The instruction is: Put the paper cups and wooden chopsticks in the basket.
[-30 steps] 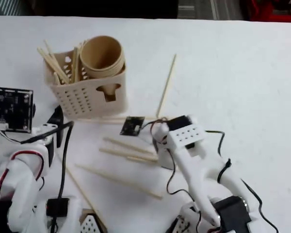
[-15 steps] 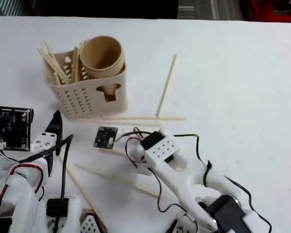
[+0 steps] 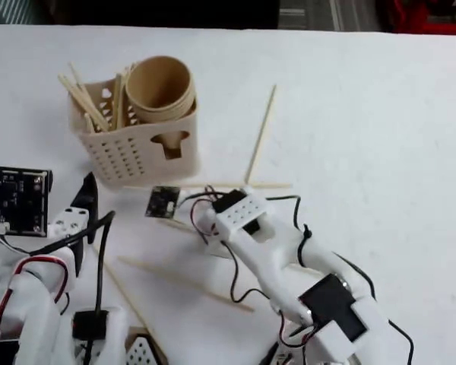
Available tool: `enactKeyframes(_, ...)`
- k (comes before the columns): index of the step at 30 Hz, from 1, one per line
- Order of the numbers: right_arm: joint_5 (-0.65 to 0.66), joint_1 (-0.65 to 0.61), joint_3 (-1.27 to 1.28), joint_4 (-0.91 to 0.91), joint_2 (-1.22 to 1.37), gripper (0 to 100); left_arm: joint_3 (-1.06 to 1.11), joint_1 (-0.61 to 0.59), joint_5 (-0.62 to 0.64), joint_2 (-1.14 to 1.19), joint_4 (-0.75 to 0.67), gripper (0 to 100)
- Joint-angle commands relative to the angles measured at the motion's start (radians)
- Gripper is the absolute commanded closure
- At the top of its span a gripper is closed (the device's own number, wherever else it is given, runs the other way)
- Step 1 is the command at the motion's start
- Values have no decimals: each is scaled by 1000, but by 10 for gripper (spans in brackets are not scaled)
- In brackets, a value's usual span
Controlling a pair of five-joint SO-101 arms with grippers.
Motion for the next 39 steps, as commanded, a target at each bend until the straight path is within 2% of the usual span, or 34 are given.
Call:
enactKeyframes(1, 12, -2, 8, 13, -22, 978, 0, -8, -9, -4, -15, 820)
enactKeyframes(7, 32, -1, 63, 91, -274, 981, 0, -8, -9, -4, -15, 820)
enactKeyframes(14, 41, 62, 69, 234, -608, 981, 0, -8, -9, -4, -15, 820)
enactKeyframes(19, 40, 62, 61, 328, -754, 981, 0, -8, -9, -4, -15, 820)
enactKeyframes(25, 26, 64, 57, 357, -924, 981, 0, -8, -9, -4, -12, 821)
enactKeyframes(31, -129, 64, -86, 357, -1058, 981, 0, -8, -14, -4, 9, 820)
enactKeyframes(35, -279, 61, -244, 351, -1070, 980, 3, -10, -71, -4, 14, 823)
enactKeyframes(39, -420, 58, -350, 291, -1069, 980, 55, -110, -74, -5, -8, 823)
